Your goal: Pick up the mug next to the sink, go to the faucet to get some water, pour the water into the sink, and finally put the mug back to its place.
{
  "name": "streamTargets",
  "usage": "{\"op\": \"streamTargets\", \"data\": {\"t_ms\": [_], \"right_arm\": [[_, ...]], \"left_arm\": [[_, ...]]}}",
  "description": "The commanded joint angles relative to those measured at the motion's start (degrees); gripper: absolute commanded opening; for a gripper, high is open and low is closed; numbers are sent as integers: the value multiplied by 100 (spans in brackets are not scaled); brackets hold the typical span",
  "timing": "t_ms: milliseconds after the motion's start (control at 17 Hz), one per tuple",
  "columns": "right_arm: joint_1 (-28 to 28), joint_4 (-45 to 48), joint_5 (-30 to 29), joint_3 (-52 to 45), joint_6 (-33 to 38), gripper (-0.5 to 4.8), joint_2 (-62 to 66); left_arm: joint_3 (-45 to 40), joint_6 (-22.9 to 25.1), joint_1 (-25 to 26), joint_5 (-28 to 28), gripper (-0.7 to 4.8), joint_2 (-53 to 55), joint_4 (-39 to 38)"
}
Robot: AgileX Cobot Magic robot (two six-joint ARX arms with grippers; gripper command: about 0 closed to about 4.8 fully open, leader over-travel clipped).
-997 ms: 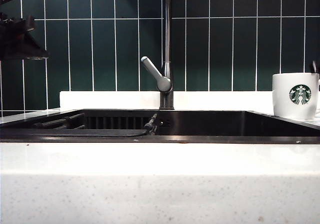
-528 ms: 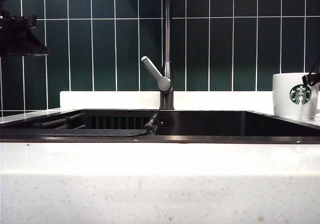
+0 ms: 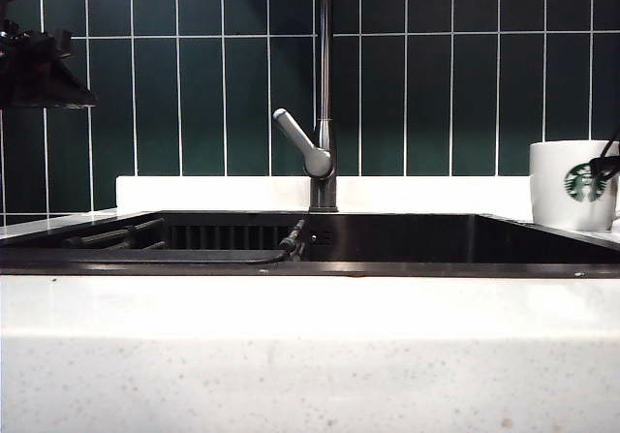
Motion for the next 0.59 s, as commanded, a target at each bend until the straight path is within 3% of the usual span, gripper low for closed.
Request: {"op": "streamTargets", "data": {"t_ms": [59,469,587], "right_arm": [[-181,227,-417,17,-39,211,15],[-361,649,-1357,20,-426,207,142],[-361,664,-1392,20,-455,198,205]], "left_arm": [[22,20,-24,2,59,-11,55],[17,20,-50,151,59,133,31],[15,20,-50,153,58,157,28]]}}
